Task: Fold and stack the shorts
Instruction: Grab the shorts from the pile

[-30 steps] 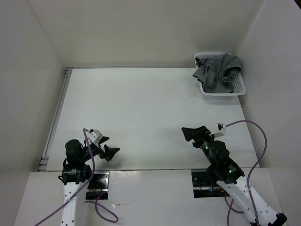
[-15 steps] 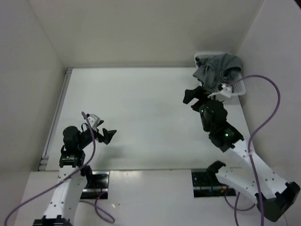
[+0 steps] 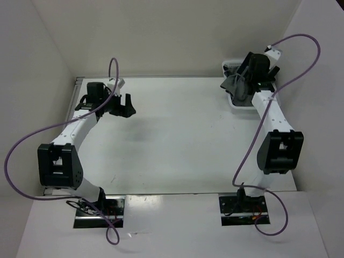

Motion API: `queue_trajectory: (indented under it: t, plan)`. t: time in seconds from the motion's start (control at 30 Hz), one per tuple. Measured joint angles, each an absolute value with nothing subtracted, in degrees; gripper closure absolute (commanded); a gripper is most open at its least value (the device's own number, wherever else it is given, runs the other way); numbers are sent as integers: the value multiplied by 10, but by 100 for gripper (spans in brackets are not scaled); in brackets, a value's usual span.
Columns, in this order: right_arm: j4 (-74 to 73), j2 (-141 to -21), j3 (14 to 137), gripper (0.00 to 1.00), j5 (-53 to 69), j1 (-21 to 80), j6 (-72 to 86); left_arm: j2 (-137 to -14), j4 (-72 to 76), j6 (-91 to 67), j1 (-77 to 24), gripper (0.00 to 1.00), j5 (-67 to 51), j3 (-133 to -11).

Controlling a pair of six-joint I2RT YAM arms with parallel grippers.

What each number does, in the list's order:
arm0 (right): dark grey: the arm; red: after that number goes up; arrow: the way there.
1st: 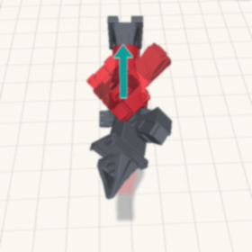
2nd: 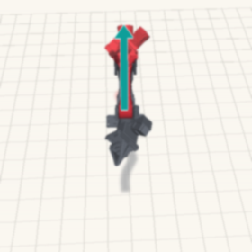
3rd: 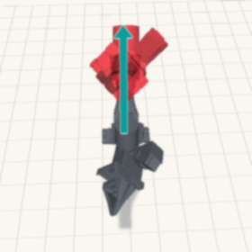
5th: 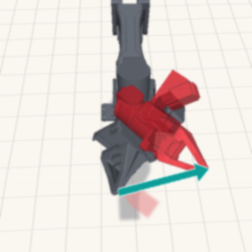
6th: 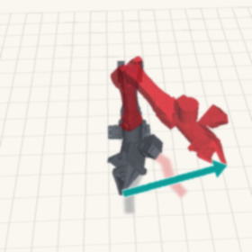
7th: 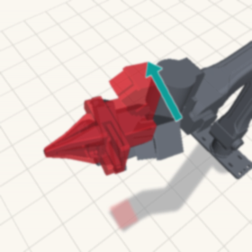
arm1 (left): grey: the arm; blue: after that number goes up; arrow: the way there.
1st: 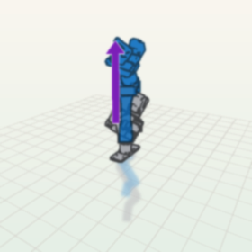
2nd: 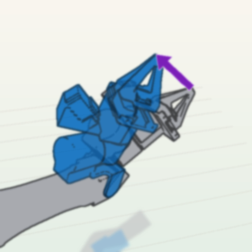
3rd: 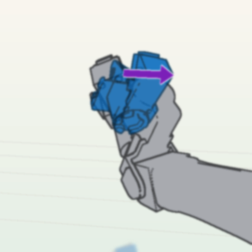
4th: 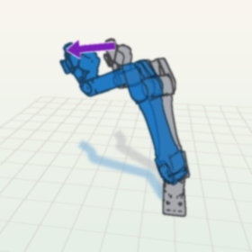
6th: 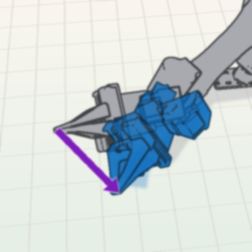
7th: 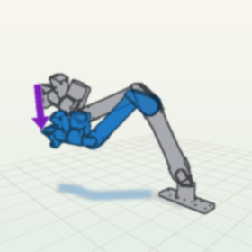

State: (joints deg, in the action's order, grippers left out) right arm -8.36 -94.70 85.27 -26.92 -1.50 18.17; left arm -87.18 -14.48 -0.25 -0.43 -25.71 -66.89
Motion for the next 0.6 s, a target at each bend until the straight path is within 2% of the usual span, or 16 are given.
queue_trajectory:
  t: [0.13,0.33,0.6]
  plan:
    - [-124,-1059,976,0,-288,-2,154,-903,-172,-2,-30,0,-257,-673]
    - [-173,-1175,1025,0,-334,-14,145,-924,-189,-3,-46,0,-255,-681]
    - [-215,-1273,1085,0,-375,-49,140,-948,-190,-3,-46,0,-240,-684]
